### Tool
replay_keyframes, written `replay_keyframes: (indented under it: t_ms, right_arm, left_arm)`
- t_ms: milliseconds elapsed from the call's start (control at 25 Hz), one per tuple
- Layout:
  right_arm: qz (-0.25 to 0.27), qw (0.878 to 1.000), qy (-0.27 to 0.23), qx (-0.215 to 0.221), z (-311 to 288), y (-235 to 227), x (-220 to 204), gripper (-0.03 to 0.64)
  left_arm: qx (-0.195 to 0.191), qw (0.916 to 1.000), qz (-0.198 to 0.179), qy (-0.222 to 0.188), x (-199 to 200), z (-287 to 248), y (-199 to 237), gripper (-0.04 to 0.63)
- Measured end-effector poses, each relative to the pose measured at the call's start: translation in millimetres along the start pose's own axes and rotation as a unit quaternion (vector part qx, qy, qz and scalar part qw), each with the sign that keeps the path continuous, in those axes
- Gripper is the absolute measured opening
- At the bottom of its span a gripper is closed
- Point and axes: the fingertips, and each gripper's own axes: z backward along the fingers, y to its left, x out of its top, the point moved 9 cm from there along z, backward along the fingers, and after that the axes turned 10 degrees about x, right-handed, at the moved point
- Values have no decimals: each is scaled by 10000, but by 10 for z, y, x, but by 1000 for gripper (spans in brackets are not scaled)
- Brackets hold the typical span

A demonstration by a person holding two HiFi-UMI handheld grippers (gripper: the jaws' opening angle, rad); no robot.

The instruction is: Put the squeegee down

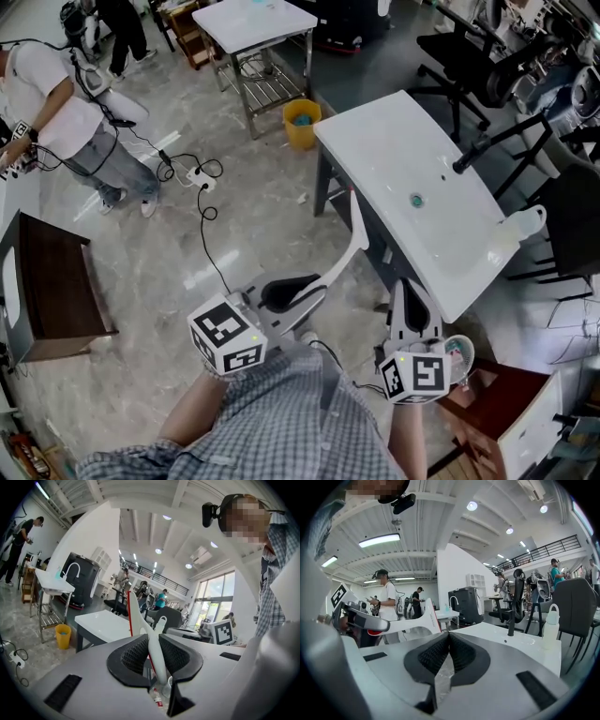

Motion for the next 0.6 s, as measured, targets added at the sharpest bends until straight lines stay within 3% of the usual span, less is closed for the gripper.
replay_keyframes:
  t_ms: [600]
  right_arm:
    - [-55, 9985, 109, -526, -789, -300, 175, 8]
  left_arm:
    - [-568, 9982, -87, 141, 527, -668, 847, 74]
